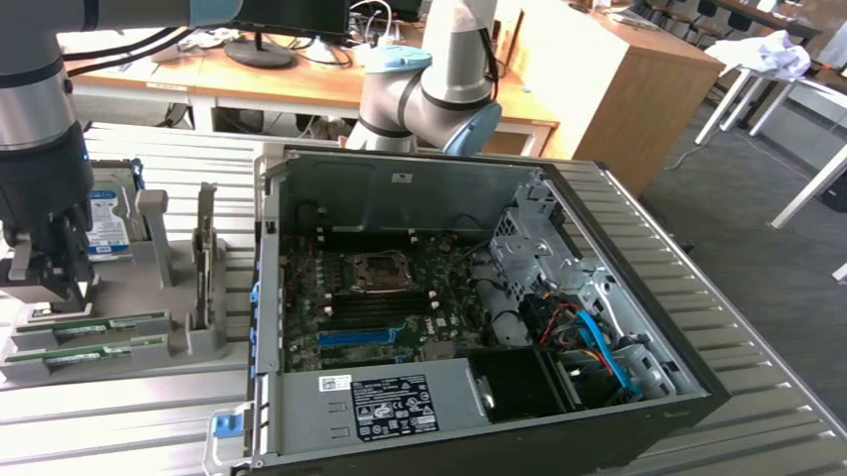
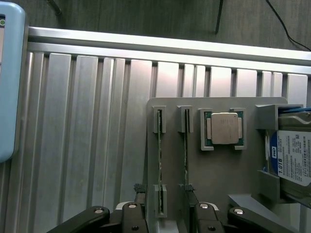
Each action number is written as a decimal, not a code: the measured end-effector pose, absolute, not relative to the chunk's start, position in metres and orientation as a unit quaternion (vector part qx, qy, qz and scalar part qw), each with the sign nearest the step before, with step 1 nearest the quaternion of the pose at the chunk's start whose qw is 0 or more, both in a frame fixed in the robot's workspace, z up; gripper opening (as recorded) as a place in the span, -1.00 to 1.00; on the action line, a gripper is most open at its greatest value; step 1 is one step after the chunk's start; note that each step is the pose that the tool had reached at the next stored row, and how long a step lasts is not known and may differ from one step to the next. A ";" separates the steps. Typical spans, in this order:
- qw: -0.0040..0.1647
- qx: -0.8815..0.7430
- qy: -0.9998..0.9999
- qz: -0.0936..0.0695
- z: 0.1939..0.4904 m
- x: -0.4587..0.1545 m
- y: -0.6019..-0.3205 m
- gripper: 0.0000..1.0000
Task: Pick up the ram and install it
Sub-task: 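Pick up the ram and move it above insertion slot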
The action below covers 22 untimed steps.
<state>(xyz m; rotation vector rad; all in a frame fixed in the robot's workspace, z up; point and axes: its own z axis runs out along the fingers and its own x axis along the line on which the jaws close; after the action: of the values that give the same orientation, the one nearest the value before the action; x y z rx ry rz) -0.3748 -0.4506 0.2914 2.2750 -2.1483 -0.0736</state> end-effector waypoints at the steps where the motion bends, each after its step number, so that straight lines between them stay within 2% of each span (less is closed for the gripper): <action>1: 0.006 0.727 -0.686 -0.024 0.291 -0.375 -0.451 -0.18; 22: 0.006 0.730 -0.683 -0.023 0.287 -0.375 -0.452 -0.18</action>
<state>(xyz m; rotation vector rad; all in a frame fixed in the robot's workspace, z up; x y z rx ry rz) -0.3748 -0.4523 0.2871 2.2835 -2.1392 -0.0734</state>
